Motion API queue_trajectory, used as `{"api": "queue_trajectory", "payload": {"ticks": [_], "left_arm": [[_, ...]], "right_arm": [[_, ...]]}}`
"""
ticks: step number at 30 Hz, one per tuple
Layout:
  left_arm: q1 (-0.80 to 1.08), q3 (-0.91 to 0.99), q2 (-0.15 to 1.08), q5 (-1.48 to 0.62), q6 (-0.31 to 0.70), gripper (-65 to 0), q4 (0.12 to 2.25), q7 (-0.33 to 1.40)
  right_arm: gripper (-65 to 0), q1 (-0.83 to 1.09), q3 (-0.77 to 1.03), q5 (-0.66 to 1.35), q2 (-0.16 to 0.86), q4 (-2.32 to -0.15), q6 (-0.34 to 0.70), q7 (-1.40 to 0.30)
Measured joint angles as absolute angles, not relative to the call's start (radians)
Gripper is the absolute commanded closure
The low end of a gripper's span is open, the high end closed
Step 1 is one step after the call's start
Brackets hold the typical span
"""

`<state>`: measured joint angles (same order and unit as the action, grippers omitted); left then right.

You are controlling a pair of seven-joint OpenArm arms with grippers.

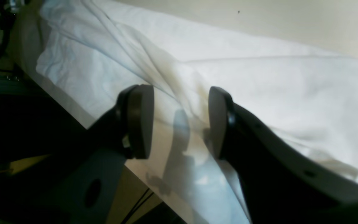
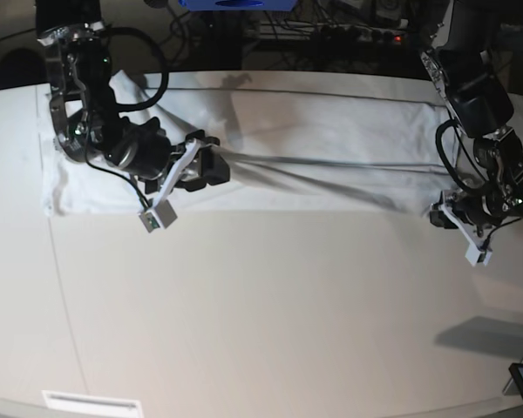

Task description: Fold the T-shirt properly

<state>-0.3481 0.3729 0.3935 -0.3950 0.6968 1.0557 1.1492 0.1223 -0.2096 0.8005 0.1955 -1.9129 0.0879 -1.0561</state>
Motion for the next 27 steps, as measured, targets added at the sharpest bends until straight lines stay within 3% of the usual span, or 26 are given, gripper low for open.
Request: {"api": "queue_trajectory", "payload": {"ticks": [8,13,27], "left_arm": [[-0.357,0.373,0.394,-0.395,0.697,-25.2,1.033,1.132],[-0.357,0.372,0.393,-0.409,0.698,-9.4,1.033,1.133],[-0.327,0.372,0.390,-0.397,0.697,-10.4,1.242,1.212]], "right_arm": [[-27.7,0.122,-0.210,0.801,0.196,-1.913,0.088,-1.055],[-27.7,0.122,-0.210,0.801,0.196,-1.913,0.088,-1.055],[-27.7,0.122,-0.210,0.801,0.196,-1.913,0.088,-1.055]]}}
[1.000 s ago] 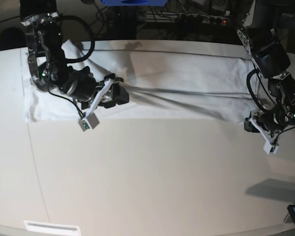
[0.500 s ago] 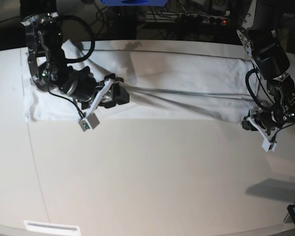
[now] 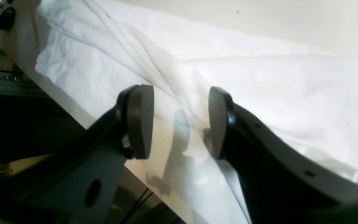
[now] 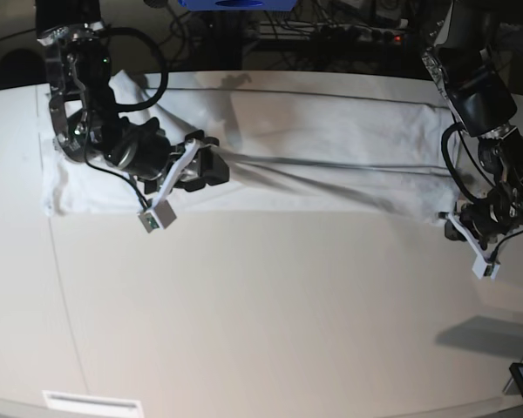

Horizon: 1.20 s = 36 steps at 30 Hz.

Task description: Fold the T-shirt properly

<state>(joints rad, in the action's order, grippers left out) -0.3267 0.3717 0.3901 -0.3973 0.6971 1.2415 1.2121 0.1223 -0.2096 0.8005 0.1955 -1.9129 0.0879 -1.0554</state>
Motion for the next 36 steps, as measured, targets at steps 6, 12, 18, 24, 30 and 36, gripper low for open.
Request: {"api": "queue_trajectory", "payload": {"ticks": [6,12,18,24,30,36], "left_arm": [[-0.326,0.372,0.389,-0.394,0.697,-11.3,1.237,1.219],[-0.331,0.372,0.391,-0.394,0.697,-26.0,1.186,1.217],[-0.331,0.374,0.389,-0.394,0.697,-34.6,1.150,1.214],[-0.359,0.374,0.389,-0.388,0.697,-24.9,1.149,1.214],[-0.364,0.372,0.387,-0.390,0.697,-15.8,1.149,1.212],[-0.365,0.373,0.388,-0.393,0.697,-15.8,1.095,1.209]], "right_arm": [[-27.7,0.122,-0.210,0.801,0.196,-1.913,0.088,-1.055],[-27.7,0.122,-0.210,0.801,0.196,-1.913,0.088,-1.055],[-27.7,0.122,-0.210,0.801,0.196,-1.913,0.088,-1.056],[-27.7,0.122,-0.210,0.800,0.196,-1.913,0.088,-1.056],[-27.7,0.122,-0.210,0.801,0.196,-1.913,0.088,-1.056],[-27.7,0.136,-0.210,0.801,0.196,-1.913,0.088,-1.056]]}}
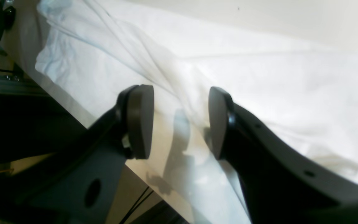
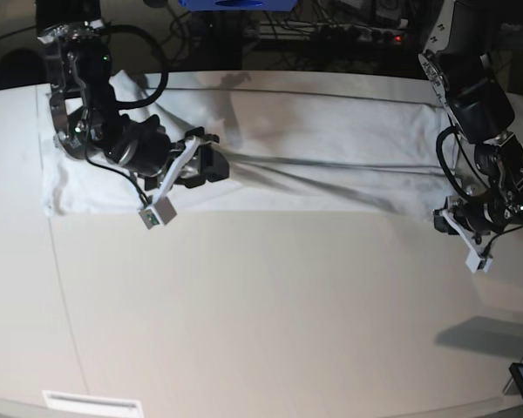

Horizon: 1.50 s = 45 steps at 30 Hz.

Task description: Fold the T-shirt properly

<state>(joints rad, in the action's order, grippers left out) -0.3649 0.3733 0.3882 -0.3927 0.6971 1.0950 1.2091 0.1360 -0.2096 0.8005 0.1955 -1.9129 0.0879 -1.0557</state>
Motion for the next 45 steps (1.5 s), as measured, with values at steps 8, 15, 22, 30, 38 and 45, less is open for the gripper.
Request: {"api": "queue_trajectory", "payload": {"ticks": [8,15,22,30,38,45], "left_arm": [[-0.365,0.380,0.390,-0.391,0.697,-28.4,1.082,1.211],[-0.365,0.379,0.390,-0.390,0.697,-31.7,1.082,1.211],[-0.365,0.374,0.389,-0.390,0.697,-22.0,1.082,1.210],[-0.365,0.373,0.387,-0.393,0.697,-7.9,1.085,1.211],[-0.360,0.372,0.389,-0.395,0.697,-2.2,1.180,1.212],[-0.338,0.372,0.390,-0.403,0.697,-1.7,1.189,1.214]], "right_arm": [[-27.7,0.136,-0.210,0.801,0.196,-1.913,0.088,-1.055],[-27.7,0.136,-0.210,0.801,0.196,-1.913,0.088,-1.056],[-27.7,0.136,-0.210,0.801,0.196,-1.913,0.088,-1.055],[-27.7,0.136,-0.210,0.801,0.196,-1.913,0.088,-1.055],[-27.7,0.136,-0.210,0.801,0.196,-1.913,0.088,-1.055],[-27.7,0.136,-0.210,0.800,0.196,-1.913,0.088,-1.055]]}}
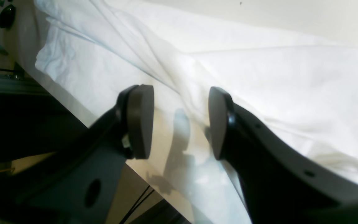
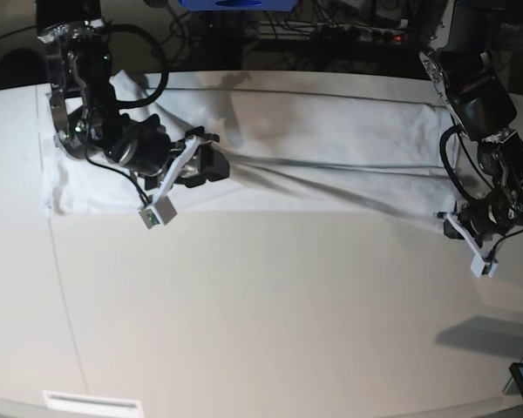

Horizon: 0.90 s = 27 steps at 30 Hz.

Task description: Fold the T-shirt properly

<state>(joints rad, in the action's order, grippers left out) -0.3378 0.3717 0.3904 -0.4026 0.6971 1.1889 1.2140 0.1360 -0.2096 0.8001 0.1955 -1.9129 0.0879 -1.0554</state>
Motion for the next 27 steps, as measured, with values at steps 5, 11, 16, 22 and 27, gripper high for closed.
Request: {"api": "queue_trajectory", "payload": {"ticks": [5,11,16,22,27], "left_arm": [[-0.240,0.366,0.389,-0.398,0.697,-1.7,1.317,1.219],[-0.159,0.325,0.389,-0.409,0.697,-1.8,1.517,1.287],[-0.078,0.324,0.390,-0.402,0.697,-1.8,1.660,1.332],[0.007,0.332,0.390,-0.405,0.697,-2.0,1.785,1.348],[-0.008,0.336,0.391,-0.411,0.697,-3.5,1.767,1.345]], "right_arm": [[-27.7,0.136,-0.210,0.801,0.195,-1.912,0.088,-1.055],[-27.7,0.128,-0.210,0.801,0.196,-1.910,0.088,-1.055],[-27.7,0.109,-0.207,0.801,0.194,-1.909,0.088,-1.058],[-27.7,0.090,-0.204,0.800,0.195,-1.909,0.088,-1.053],[-27.7,0.092,-0.208,0.805,0.175,-1.909,0.088,-1.054]]}}
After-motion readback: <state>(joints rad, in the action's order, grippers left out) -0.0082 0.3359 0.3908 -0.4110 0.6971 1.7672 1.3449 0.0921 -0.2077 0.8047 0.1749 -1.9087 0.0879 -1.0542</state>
